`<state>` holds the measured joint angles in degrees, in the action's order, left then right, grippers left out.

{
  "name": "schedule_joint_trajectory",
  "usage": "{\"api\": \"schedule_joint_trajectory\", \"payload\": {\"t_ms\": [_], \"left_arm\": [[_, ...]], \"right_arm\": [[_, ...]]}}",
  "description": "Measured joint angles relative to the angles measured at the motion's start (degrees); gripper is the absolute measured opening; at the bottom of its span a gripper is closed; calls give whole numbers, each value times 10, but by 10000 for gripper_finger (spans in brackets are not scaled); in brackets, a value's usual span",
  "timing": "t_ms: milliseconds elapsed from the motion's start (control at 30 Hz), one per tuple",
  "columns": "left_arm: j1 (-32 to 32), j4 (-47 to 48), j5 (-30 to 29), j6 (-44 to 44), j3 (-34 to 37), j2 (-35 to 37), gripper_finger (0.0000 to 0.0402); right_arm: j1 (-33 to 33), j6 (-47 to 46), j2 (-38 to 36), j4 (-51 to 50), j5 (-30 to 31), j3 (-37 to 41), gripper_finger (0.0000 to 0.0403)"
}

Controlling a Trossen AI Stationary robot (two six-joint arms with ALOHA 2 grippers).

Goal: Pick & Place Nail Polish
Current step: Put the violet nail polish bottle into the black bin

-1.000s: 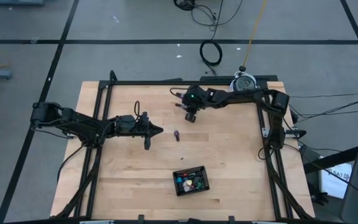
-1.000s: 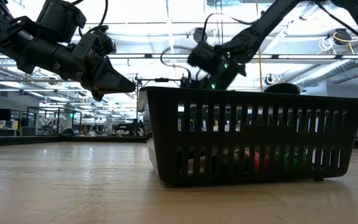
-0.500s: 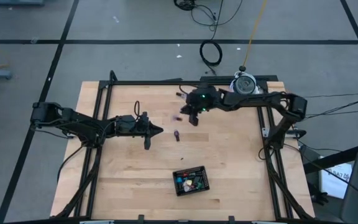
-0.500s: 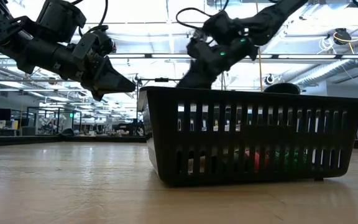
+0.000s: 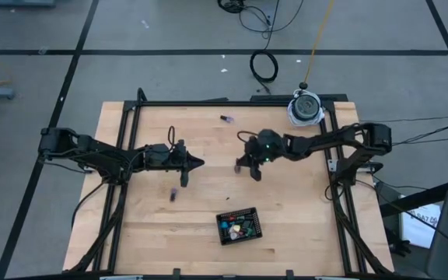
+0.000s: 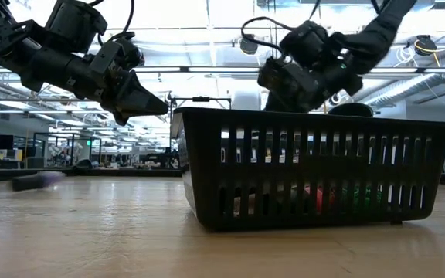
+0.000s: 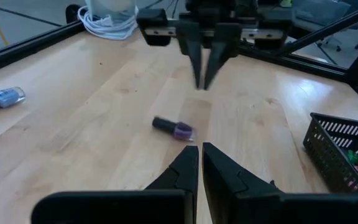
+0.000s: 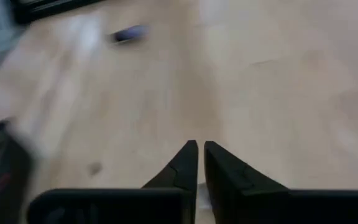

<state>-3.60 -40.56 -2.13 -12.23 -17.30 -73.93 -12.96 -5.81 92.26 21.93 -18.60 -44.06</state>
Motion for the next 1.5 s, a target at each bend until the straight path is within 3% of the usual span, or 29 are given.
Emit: {"api": "schedule_joint_trajectory", "payload": {"t_ms": [133,367,500,700,933,1200,1400,1500], "left_arm": [[0,0,0,0,0,0,19],[0,-10,0,-39,0,0,19],[0,-13,0,-44,0,0,19],[-2,-11,0,-45,0,0,19],[-2,-5,15,-49,0,0,19],[0,13,18,-47,0,0,19],[0,16,18,-47,0,0,19],[0,16,18,-47,0,0,19]], "right_arm": [[12,-19,0,34,95,21,56],[33,33,0,27,148,20,158],[22,36,29,-29,171,-18,186],[-4,198,97,-212,136,-114,182],[-27,232,141,-330,79,-180,177],[-24,236,142,-333,80,-183,172],[-17,316,142,-330,84,-183,178],[-10,350,141,-322,132,-183,187]]}}
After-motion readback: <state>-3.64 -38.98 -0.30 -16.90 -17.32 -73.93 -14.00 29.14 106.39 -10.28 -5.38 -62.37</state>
